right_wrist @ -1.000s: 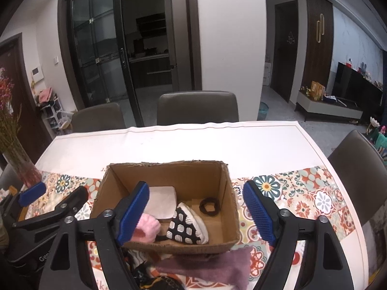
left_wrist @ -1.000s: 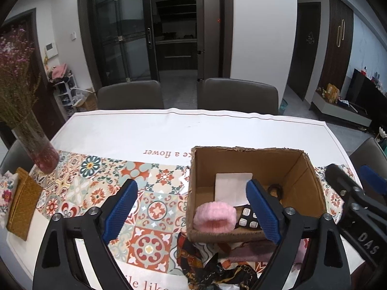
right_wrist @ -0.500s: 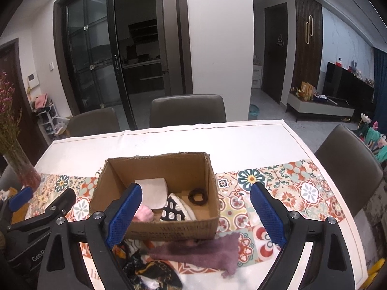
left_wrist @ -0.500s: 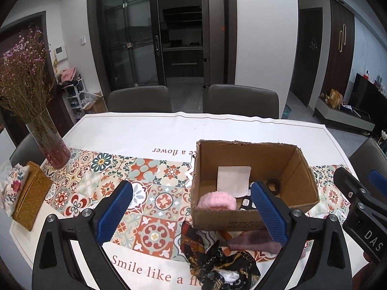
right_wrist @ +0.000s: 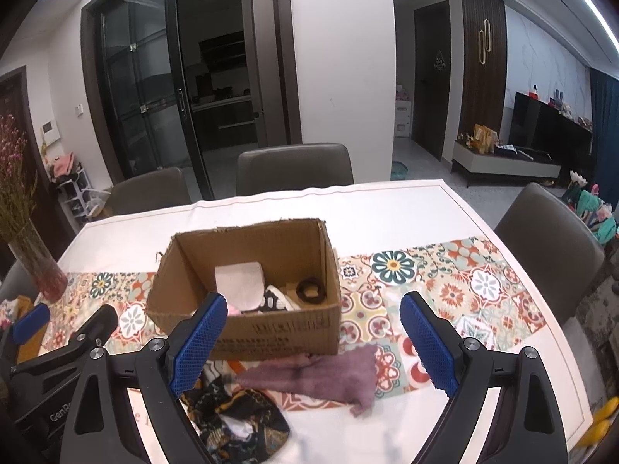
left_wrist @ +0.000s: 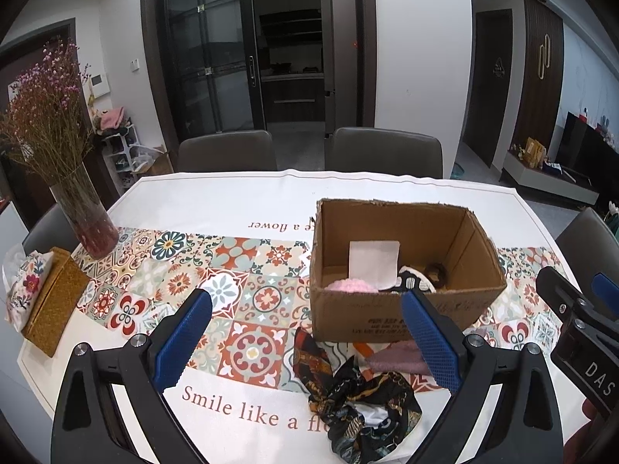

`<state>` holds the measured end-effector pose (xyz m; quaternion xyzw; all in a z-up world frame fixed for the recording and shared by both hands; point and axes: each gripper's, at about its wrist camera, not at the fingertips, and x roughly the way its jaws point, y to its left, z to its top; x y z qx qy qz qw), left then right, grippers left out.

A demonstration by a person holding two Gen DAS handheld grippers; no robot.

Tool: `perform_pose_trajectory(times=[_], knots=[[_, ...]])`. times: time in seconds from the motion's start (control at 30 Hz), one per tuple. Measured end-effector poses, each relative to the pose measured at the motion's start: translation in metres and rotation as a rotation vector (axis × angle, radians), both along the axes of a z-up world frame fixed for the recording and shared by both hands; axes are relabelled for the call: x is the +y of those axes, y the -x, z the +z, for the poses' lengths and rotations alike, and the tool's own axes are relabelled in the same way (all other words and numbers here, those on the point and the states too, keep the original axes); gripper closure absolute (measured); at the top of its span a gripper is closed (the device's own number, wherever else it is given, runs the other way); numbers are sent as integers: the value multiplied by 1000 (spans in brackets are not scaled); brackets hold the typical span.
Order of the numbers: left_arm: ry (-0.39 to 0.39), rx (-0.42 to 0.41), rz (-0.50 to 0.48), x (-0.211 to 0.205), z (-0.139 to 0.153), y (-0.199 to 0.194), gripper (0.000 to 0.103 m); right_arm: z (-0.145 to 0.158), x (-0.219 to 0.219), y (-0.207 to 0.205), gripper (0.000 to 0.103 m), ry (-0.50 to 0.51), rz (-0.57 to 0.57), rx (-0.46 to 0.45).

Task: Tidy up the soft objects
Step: 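Withdraw both tools from the box toward the black patterned scarf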

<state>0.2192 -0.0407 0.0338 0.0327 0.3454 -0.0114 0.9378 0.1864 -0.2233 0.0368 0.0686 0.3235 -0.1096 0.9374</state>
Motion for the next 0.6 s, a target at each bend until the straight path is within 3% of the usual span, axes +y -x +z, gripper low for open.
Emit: perform_pose_trajectory(times=[0.6], knots=[[3,79,-40,-13,-55,14,3,-52,-12,19,11,-10,-24,95]])
